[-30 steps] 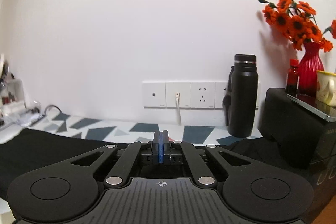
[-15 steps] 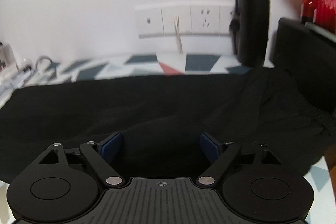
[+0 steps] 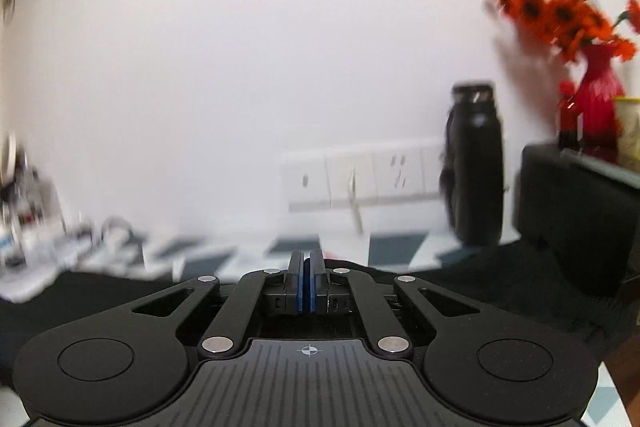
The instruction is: Fold clothes
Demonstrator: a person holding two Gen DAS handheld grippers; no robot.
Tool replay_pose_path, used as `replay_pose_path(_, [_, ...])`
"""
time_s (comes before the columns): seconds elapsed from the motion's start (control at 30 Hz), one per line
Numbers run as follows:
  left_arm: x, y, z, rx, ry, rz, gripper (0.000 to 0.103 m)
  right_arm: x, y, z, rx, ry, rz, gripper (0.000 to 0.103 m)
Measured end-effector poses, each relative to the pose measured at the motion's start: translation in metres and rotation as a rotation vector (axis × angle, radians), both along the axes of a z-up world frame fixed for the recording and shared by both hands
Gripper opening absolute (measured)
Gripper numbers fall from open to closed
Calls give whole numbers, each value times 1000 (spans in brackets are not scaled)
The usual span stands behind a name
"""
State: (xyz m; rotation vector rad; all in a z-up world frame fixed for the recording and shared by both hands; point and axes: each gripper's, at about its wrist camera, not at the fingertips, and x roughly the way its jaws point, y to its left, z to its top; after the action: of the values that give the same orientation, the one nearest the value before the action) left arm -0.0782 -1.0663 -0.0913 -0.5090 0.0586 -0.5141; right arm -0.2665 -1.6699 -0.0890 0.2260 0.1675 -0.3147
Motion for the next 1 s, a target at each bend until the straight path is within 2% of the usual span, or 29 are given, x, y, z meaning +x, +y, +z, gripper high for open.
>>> replay_pose_path(0.17, [-26, -4, 8, 43, -52, 25, 5, -32, 0, -13, 40, -34, -6, 2])
replay_pose_path(0.3, [-49, 2, 7, 26, -60, 47, 5, -59, 3, -23, 58, -80, -16, 2])
replay_pose_path(0.43, [-50, -2, 13, 52, -79, 55, 5, -49, -4, -22, 47, -59, -7, 2])
replay_pose_path(0.6, [-5, -18, 22, 99, -76, 48, 5, -3, -21, -18, 35, -28, 4, 2])
replay_pose_path(0.8, [98, -38, 28, 110, 35, 8, 5, 66, -46, -16, 10, 42, -13, 2])
replay_pose_path(1.0, [209, -76, 12, 295, 210, -59, 5, 139, -70, -39, 33, 182, -65, 2])
